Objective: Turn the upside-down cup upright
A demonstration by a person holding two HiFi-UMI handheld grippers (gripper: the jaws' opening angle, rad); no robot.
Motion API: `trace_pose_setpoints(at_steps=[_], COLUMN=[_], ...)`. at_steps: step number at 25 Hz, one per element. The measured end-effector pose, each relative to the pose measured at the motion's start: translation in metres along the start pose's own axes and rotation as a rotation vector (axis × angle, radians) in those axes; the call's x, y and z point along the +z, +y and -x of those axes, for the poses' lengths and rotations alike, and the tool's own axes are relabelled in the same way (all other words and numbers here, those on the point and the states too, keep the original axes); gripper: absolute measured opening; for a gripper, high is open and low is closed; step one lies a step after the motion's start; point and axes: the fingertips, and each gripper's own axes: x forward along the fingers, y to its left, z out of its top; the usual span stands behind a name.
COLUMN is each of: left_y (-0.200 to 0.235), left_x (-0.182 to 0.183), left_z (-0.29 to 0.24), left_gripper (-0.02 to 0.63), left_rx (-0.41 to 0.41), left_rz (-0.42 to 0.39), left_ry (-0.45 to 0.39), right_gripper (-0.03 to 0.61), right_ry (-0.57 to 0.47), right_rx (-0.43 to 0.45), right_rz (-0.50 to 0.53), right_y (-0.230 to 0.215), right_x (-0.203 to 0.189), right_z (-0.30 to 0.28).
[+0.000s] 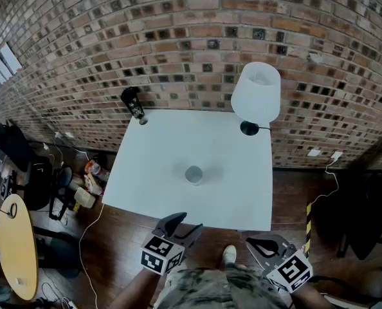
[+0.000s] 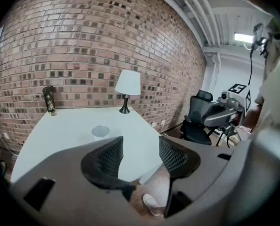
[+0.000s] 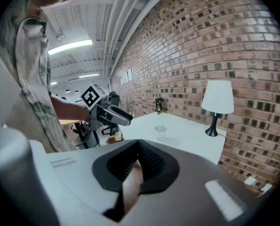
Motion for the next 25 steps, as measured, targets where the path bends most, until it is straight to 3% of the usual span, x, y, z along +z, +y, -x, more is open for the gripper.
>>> trace_pose_setpoints(at_steps=[5, 11, 19, 25], left_y=[0.057, 0.118, 0.154, 0.163], left_x=[0.011, 0.005, -0.022, -0.034], left_z=[-0.054, -0.124, -0.191, -0.207], left_gripper=[0.284, 0.332, 0.382, 0.382], left_rx=[0.089, 0.137, 0.073, 0.027], left_rz=[-0.11, -0.226, -0.321, -0.33], left_ry=[0.082, 0.258, 0.457, 0.485], right_gripper=[0.002, 0.002, 0.002, 0.002], right_ry=[0.028, 0.005, 0.021, 0.052], right_rx=[-0.017, -0.1, -0.205, -0.228], right_rz=[-0.029, -0.085, -0.129, -0.139], right_y=[-0.029, -0.06, -0.091, -0.093], right_x=[-0.001, 0.013, 0.021, 0.022], right_z=[-0.01, -0.021, -0.03, -0.042])
